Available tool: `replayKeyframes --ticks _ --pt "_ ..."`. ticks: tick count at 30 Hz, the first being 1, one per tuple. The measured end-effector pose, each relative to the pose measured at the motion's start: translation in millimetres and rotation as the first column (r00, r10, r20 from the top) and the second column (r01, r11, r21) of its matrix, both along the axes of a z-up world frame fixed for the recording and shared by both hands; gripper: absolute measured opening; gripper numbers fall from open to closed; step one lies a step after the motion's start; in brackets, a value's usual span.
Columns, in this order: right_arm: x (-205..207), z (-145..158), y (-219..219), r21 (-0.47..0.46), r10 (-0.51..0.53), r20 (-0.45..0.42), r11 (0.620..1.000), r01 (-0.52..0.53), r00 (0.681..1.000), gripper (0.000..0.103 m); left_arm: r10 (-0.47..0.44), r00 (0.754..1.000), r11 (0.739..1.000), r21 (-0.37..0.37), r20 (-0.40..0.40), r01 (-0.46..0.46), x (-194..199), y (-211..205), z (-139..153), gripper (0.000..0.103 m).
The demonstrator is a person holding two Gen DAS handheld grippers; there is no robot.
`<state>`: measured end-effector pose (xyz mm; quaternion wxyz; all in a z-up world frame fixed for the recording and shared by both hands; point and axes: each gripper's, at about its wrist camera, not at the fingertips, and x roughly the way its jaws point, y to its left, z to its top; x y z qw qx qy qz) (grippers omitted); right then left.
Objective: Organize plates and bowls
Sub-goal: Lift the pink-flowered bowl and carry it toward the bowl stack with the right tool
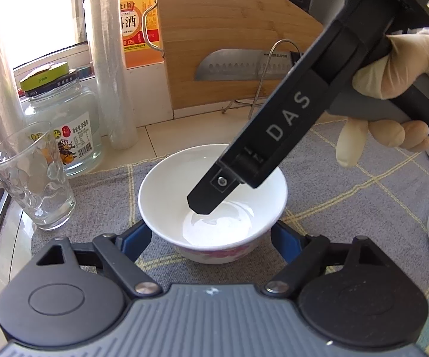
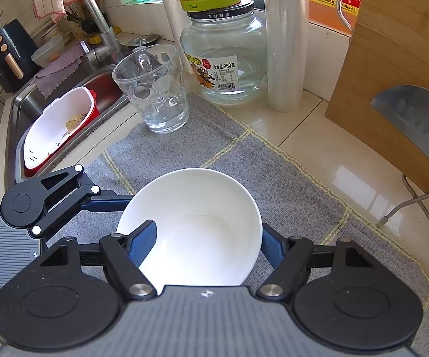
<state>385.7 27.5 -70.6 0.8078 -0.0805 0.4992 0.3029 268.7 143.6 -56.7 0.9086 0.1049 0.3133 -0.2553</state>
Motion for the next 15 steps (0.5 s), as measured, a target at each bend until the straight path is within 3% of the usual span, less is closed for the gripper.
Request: replayKeyframes --ticks 15 --pt "-4.2 4.6 -6.3 0.04 -0.015 -0.024 0.999 0.016 1.0 0.079 -0.021 1.0 0.999 0.027 -0.022 0.021 -1.1 -0.4 7.5 0.086"
